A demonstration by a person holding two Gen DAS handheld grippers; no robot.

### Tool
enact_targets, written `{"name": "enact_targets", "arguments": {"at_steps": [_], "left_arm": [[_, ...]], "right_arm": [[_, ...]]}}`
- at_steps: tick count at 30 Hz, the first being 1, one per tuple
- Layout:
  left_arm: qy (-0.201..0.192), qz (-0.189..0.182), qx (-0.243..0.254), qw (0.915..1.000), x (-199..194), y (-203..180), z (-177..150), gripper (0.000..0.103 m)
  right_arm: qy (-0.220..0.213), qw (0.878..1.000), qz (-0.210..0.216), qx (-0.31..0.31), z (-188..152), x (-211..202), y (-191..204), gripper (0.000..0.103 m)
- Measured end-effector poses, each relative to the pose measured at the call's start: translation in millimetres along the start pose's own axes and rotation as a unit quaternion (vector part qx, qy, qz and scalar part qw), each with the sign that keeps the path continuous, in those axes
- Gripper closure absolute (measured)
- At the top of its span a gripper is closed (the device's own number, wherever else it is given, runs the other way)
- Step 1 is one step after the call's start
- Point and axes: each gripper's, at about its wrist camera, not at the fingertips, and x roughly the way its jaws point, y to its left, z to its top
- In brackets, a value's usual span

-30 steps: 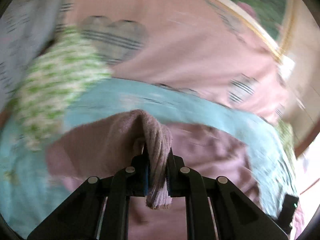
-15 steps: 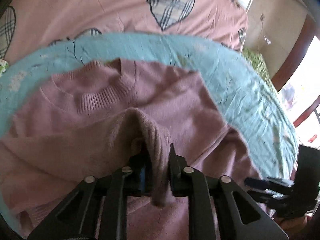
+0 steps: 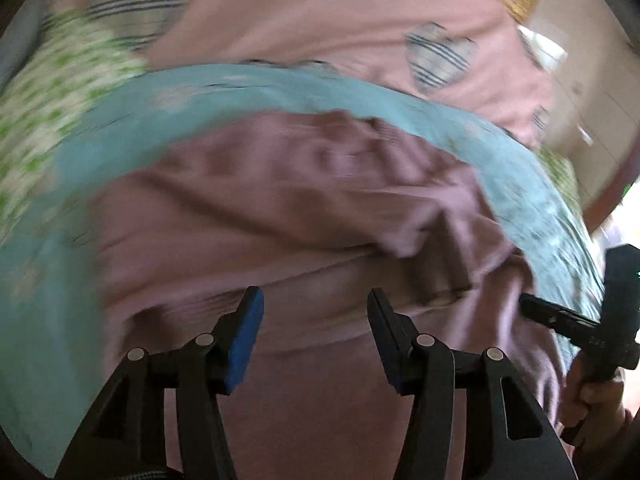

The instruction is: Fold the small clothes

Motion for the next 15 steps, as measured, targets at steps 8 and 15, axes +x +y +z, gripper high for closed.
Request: {"name": "enact_targets", "arguments": {"at_steps": [8, 15], "left_arm": [[-0.003, 0.121, -0.077, 0.9896, -6, 86, -27, 0.047], [0.008, 0.129, -0.079, 0.9885, 19, 101, -26, 0.047]], "right_arm": [[-0.032, 0.98, -0.02, -0.195, 6, 15, 75, 0.05], [-0.01, 0.947, -0.061, -0.317, -1, 62, 119, 0.05]]}}
